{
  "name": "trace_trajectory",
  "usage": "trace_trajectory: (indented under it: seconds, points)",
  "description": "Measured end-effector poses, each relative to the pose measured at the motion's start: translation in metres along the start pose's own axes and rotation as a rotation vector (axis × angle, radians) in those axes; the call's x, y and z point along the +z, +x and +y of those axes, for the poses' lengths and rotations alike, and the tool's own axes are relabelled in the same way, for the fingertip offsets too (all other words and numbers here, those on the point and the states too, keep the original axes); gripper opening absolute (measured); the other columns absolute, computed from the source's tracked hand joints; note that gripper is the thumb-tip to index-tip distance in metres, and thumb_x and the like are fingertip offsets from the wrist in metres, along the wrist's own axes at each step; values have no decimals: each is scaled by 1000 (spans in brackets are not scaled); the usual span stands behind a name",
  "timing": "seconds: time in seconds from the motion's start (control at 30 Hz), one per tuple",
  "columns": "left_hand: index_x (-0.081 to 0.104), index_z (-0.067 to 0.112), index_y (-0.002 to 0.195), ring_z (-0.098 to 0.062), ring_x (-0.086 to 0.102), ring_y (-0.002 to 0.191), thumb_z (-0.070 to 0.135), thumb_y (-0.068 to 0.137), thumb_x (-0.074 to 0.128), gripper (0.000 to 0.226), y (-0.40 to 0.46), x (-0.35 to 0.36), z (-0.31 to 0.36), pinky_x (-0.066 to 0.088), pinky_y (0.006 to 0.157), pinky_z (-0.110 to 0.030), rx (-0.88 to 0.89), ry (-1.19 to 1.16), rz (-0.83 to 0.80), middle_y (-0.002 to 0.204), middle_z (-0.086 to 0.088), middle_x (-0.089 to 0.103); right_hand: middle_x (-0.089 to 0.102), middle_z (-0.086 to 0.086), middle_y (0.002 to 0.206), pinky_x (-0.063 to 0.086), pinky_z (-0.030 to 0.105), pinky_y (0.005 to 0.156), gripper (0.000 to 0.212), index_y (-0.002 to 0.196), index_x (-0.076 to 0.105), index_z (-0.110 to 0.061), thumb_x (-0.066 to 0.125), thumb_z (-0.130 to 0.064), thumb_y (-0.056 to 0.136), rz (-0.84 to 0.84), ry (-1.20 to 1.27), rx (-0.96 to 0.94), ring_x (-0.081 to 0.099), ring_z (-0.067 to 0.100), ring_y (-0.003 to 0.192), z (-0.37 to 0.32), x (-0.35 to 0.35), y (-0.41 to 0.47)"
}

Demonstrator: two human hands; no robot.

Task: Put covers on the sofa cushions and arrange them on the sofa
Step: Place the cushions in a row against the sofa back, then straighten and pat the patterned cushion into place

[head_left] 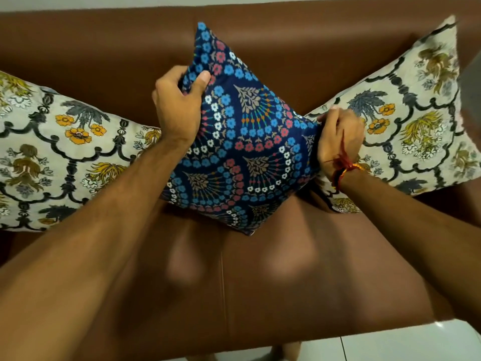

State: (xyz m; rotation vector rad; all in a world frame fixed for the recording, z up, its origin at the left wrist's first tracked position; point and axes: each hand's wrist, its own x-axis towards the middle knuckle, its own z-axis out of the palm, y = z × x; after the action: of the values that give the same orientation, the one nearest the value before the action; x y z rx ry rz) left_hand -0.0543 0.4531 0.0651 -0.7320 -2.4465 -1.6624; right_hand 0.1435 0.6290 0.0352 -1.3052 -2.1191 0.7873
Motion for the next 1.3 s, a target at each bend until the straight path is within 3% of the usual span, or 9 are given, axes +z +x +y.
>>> trace_trajectory:
  seconds: [0.1, 0.23, 0.37, 0.47, 0.57, 0.83, 0.93, 1.1, 1.3]
  points:
    - [68, 5, 121, -14, 67, 101, 25, 100, 68, 29, -6, -3, -7, 57, 92, -29, -2, 23, 41, 111, 0, 70, 66, 10, 121, 40, 39, 99, 46, 118, 71, -11, 32, -32, 107, 59, -75, -190, 55, 28, 116, -7, 15, -3]
    - [55, 10, 142, -22, 53, 129, 26, 104, 57, 42, -36, -6, -17, 48, 107, -35, 129, 245, 185, 144, -8, 55, 51, 9, 152, 36, 41, 116, 45, 146, 55, -13, 42, -31, 107, -3, -75, -641, 47, 27, 140, -22, 42, -21]
    - [33, 19, 158, -22, 31, 153, 39, 110, 44, 54, -79, 7, -41, 28, 123, -55, 360, 585, -50, 167, -2, 31, 29, 5, 171, 23, 50, 128, 58, 162, 33, -12, 41, -36, 110, -132, -270, -912, 28, 23, 159, -24, 69, -49]
    - [17, 26, 163, -21, 17, 159, 52, 111, 30, 60, -94, 12, -73, 17, 123, -68, 417, 791, -198, 172, 0, 18, 25, 4, 173, 22, 53, 128, 61, 164, 27, -13, 32, -44, 112, -132, -427, -922, 23, 20, 161, -11, 76, -51]
    - [11, 32, 164, -22, 12, 160, 62, 109, 20, 63, -88, 8, -99, 13, 122, -72, 385, 815, -206, 173, 1, 13, 22, 2, 174, 22, 53, 128, 68, 166, 22, -16, 27, -54, 110, -122, -488, -844, 22, 20, 161, 4, 75, -40]
    - [14, 20, 164, -21, 16, 160, 60, 109, 15, 68, -67, -35, -121, 16, 126, -66, 174, 787, -136, 172, -1, 18, 24, 5, 173, 16, 58, 129, 69, 165, 21, -14, 23, -53, 108, -123, -424, -539, 21, 23, 161, 7, 52, -25]
    - [18, 18, 163, -19, 17, 159, 55, 111, 21, 64, -59, -57, -114, 15, 126, -64, 202, 769, -117, 172, -1, 21, 24, 4, 173, 16, 56, 129, 67, 165, 22, -13, 24, -49, 109, -122, -397, -650, 20, 23, 161, -27, 60, -39]
    - [20, 16, 163, -19, 17, 159, 47, 113, 24, 59, -36, -132, -116, 14, 127, -63, 246, 807, -3, 171, -1, 22, 27, 5, 172, 19, 50, 130, 65, 164, 27, -11, 29, -48, 110, -218, -216, -936, 24, 22, 160, -141, 125, -99]
    - [19, 18, 164, -21, 16, 160, 34, 112, 26, 54, -13, -221, -156, 14, 126, -66, 137, 933, 80, 172, -1, 20, 27, 5, 172, 22, 49, 129, 59, 163, 29, -11, 34, -36, 110, -330, -102, -1069, 24, 21, 160, -240, 218, -174]
